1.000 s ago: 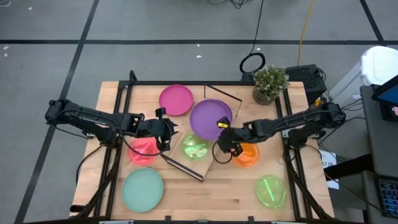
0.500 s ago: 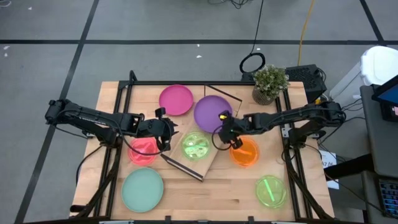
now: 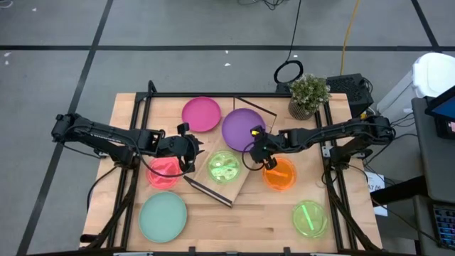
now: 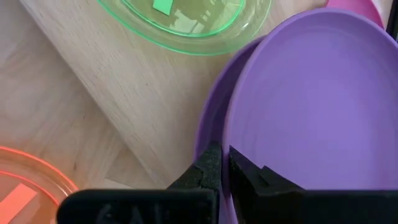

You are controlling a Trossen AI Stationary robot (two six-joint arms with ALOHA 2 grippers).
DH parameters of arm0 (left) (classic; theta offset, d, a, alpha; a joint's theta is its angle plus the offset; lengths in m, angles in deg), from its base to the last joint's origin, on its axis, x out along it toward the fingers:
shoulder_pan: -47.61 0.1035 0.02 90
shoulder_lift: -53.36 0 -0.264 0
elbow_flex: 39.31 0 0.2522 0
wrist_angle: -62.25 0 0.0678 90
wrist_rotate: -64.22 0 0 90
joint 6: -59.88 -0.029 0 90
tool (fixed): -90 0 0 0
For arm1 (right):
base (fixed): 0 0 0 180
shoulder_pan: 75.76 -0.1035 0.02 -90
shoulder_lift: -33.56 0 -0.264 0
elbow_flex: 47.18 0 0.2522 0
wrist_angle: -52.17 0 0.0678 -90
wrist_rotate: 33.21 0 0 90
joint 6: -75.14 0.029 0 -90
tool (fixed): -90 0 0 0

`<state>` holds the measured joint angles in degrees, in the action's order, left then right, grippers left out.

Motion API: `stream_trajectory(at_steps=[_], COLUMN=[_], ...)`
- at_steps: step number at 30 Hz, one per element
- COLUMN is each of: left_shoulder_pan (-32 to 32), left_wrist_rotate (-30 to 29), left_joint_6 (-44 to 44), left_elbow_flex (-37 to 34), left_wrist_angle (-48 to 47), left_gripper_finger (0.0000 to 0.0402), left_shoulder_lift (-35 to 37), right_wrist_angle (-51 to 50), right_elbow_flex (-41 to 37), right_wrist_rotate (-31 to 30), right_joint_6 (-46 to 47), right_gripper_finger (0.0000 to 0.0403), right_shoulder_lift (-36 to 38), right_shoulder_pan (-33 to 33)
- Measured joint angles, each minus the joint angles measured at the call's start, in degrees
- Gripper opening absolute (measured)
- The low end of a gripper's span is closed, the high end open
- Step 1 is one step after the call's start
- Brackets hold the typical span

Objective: Place and stack plates onto a shelf
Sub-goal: Stack the violet plate on top of the other violet plate on the shelf, then stack the red plate on top of the green plate on the shelf

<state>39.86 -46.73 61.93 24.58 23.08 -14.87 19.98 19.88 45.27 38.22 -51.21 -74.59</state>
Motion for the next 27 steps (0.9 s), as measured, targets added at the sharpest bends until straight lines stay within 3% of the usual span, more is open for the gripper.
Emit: stream_trajectory(at_steps=[16,27], left_shoulder_pan=[0.0,0.0], left_wrist_rotate=[0.0,0.0], left_joint_6=[0.0,0.2], left_elbow_flex=[0.0,0.0], left_wrist_angle=[0.0,-0.1], left_gripper_finger=[0.0131,0.0131], left_shoulder_lift=[0.0,0.0], right_wrist_angle=[-0.3,0.5], right_elbow_flex=[0.0,0.0], right_wrist_rotate=[1.3,1.1], right_joint_6=[0.9,2.6], right_gripper_finger=[0.0008,0.0086], right_shoulder_lift=[0.0,0.0], right_shoulder_pan=[0.0,-0.4])
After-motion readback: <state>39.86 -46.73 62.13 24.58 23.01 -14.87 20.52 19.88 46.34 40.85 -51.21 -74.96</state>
